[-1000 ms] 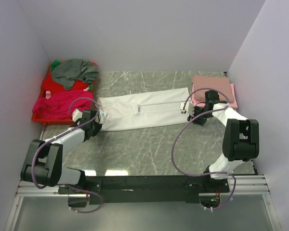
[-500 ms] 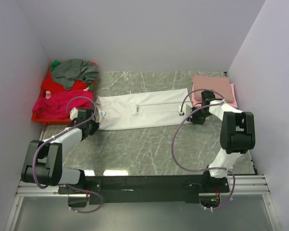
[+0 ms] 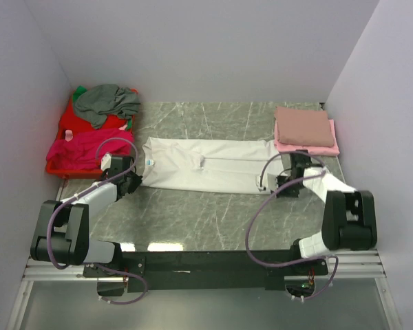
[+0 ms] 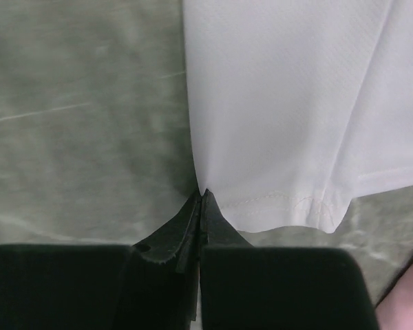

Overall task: Fold and stack the t-shirts
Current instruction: Fold the tshirt

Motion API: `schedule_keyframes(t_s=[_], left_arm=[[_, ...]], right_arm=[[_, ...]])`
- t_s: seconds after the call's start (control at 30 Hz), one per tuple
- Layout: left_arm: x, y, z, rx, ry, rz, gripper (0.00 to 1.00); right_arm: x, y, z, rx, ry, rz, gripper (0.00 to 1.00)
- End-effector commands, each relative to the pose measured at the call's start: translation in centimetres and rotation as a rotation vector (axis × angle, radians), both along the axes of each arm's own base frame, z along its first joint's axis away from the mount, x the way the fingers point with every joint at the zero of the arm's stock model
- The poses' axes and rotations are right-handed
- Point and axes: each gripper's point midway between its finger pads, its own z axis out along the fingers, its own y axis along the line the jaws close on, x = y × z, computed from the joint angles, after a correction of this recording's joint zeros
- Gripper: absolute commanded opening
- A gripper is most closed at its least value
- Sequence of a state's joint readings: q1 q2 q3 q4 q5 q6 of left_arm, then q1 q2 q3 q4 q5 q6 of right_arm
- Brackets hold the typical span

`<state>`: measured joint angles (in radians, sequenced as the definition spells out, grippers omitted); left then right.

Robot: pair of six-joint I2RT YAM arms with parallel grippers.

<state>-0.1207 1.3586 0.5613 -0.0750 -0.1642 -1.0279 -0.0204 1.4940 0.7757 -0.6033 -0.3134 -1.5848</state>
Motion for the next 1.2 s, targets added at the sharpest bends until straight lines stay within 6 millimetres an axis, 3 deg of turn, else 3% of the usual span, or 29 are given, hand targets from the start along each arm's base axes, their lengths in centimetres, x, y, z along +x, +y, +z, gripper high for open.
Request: schedule_keyframes(t_s=[0.0, 0.17, 0.23, 0.3, 0.33, 0.37, 0.4, 0.43, 0.57, 0.7, 0.8, 0.83, 0.93, 0.97, 1.03, 1.07, 1.1, 1.13, 1.17], left_arm=[[0.6, 0.3, 1.0, 0.019, -0.026, -0.011, 0.03], [0.4, 0.6, 1.7, 0.044, -0.046, -0.024, 0.03], [0.2, 0.4, 2.4, 0.049, -0.057, -0.049, 0.05], [-0.1, 0.4, 3.2, 0.056, -0.061, -0.068, 0.15], [0.0, 0.1, 4.9, 0.058, -0.108, -0.101, 0.23], [-0.1, 0.0, 5.8, 0.06, -0.133, -0.114, 0.42], [-0.5, 0.0, 6.4, 0.072, -0.144, -0.135, 0.51], [-0.7, 0.0, 8.5, 0.074, -0.206, -0.143, 0.57], [-1.4, -0.4, 12.2, 0.091, -0.308, -0.204, 0.75], [0.5, -2.5, 14.5, 0.047, -0.382, -0.305, 0.74], [4.9, -4.5, 14.7, -0.021, -0.361, -0.363, 0.65], [7.5, -5.6, 14.1, -0.054, -0.324, -0.395, 0.63], [12.3, -7.9, 13.0, -0.107, -0.308, -0.478, 0.57], [13.4, -8.5, 12.8, -0.11, -0.311, -0.505, 0.49], [15.9, -9.7, 11.4, -0.107, -0.267, -0.542, 0.46], [16.3, -10.2, 10.5, -0.097, -0.222, -0.546, 0.42], [16.0, -10.3, 7.2, -0.093, -0.105, -0.542, 0.42], [17.0, -10.6, 7.8, -0.083, -0.094, -0.53, 0.41], [17.2, -10.6, 7.0, -0.053, -0.06, -0.505, 0.42]], right_arm=[[-4.1, -1.2, 0.1, -0.07, 0.019, 0.026, 0.0], [-7.8, -1.2, 0.2, -0.075, 0.018, 0.034, 0.0], [-8.4, -0.7, 0.8, -0.045, -0.001, 0.008, 0.23], [-7.5, -0.1, 2.5, 0.0, -0.053, -0.03, 0.4], [-7.3, 0.2, 3.2, 0.032, -0.052, -0.083, 0.44], [-6.8, 0.5, 4.1, 0.059, -0.07, -0.113, 0.46], [-5.6, 0.8, 5.8, 0.085, -0.111, -0.139, 0.49], [-5.2, 1.7, 6.8, 0.15, -0.11, -0.176, 0.51], [-2.7, 4.5, 11.1, 0.338, -0.106, -0.223, 0.56], [-1.1, 7.3, 12.1, 0.529, -0.005, -0.295, 0.59], [0.2, 8.7, 13.2, 0.643, 0.022, -0.352, 0.58], [1.0, 8.9, 13.8, 0.677, 0.011, -0.385, 0.58], [1.7, 8.9, 14.2, 0.701, -0.014, -0.426, 0.57], [1.6, 8.8, 13.9, 0.699, -0.016, -0.437, 0.57], [1.8, 8.4, 13.7, 0.684, -0.044, -0.452, 0.57], [1.6, 8.2, 13.2, 0.676, -0.039, -0.461, 0.57], [1.6, 8.0, 13.1, 0.675, -0.041, -0.469, 0.57], [1.8, 8.0, 13.0, 0.677, -0.045, -0.474, 0.57], [1.8, 7.9, 12.9, 0.679, -0.042, -0.476, 0.57]])
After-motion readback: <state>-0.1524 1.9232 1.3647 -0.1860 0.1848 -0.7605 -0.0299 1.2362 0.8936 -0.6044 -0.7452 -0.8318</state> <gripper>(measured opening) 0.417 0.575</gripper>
